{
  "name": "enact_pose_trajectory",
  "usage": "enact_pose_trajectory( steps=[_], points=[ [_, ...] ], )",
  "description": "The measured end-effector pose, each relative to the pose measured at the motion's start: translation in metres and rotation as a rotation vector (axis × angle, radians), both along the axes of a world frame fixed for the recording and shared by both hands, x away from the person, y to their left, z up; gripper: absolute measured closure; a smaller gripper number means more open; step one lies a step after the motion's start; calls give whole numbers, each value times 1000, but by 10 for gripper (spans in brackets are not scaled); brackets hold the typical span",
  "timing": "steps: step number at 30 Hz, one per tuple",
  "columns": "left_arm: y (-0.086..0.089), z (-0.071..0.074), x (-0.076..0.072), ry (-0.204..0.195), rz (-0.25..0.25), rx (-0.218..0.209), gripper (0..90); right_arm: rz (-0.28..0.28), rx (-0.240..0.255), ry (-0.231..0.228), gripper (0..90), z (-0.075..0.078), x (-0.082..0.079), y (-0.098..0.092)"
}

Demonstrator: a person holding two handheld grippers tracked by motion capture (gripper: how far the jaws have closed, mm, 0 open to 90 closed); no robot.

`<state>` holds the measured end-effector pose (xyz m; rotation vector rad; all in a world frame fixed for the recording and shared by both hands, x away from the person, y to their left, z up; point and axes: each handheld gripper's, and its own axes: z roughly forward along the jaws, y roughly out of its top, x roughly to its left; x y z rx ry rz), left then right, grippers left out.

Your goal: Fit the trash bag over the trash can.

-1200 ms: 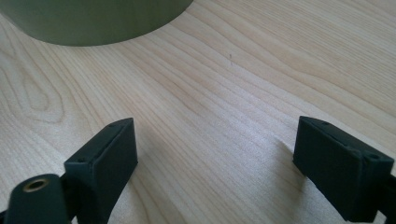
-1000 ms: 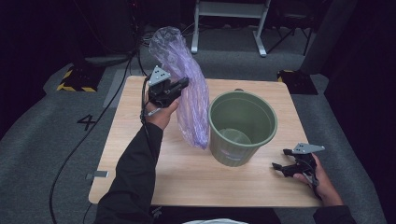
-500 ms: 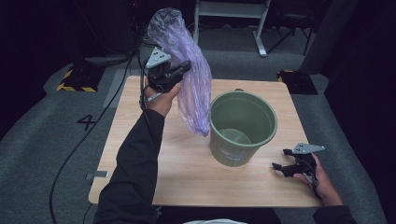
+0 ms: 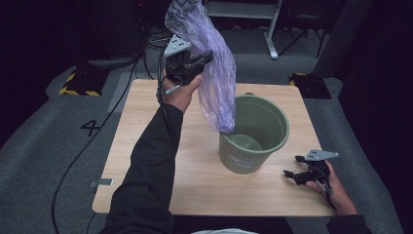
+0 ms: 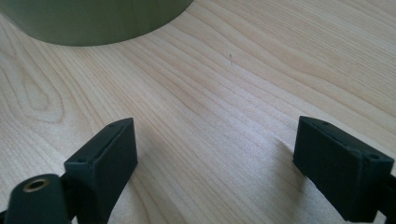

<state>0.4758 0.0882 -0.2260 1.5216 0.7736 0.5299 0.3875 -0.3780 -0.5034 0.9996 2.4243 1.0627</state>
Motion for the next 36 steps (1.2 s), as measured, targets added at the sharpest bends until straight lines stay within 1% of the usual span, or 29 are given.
enact_pose_trajectory(
  steps=[3, 4, 7, 9, 12, 13, 14, 18, 20, 21, 24, 25, 26, 27, 29, 30, 32, 33, 34, 35, 36],
  points=[
    [-6, 0, 0, 0, -7, 3, 894, 0, 0, 0, 130, 0, 0, 0],
    [-12, -2, 0, 0, -16, -1, 894, 0, 0, 0, 131, 0, 0, 0],
    [-20, -9, 1, 11, -28, -23, 894, 0, 0, 0, 131, 0, 0, 0],
    [-25, -13, 3, 22, -33, -24, 894, 0, 0, 0, 131, 0, 0, 0],
    [-32, -19, 4, 29, -41, -27, 894, 1, 1, -1, 131, 0, 0, 0],
    [-32, -19, 4, 29, -41, -27, 894, 1, 1, -1, 131, 0, 0, 0],
    [-38, -24, 3, 24, -42, -12, 894, 1, 0, -1, 131, 0, 0, 0],
    [-47, -36, -3, 22, -55, 17, 894, 0, 0, 0, 131, 0, 0, 0],
    [-50, -43, -5, 31, -68, 19, 894, 0, 0, 0, 131, 0, 0, 0],
    [-50, -43, -5, 31, -68, 19, 894, 0, 0, 0, 131, 0, 0, 0],
    [-55, -57, -11, 27, -94, 57, 894, -1, 1, 1, 135, 0, 0, 0],
    [-55, -57, -11, 27, -94, 57, 894, -3, 1, -1, 142, 0, 0, 0],
    [-56, -63, -16, 25, -114, 64, 894, -6, 2, -1, 148, 0, 0, 0],
    [-57, -66, -19, 27, -126, 65, 894, -8, 3, -1, 150, 0, 0, 0],
    [-57, -68, -22, 25, -134, 72, 894, -12, 1, 0, 153, 1, 0, -1],
    [-56, -74, -27, 21, -152, 78, 893, -24, -4, 0, 175, 2, 1, -2],
    [-55, -78, -32, 21, -174, 91, 893, -33, 1, -6, 175, 4, 1, -3],
    [-55, -78, -32, 21, -174, 91, 893, -33, 1, -6, 175, 4, 1, -3],
    [-54, -80, -37, 18, -196, 100, 894, -43, 6, -20, 178, 9, 1, -5],
    [-54, -80, -37, 18, -196, 100, 893, -48, 15, -26, 180, 12, 0, -6],
    [-53, -81, -43, 10, -213, 110, 893, -54, 32, -33, 184, 17, -1, -8]
  ],
)
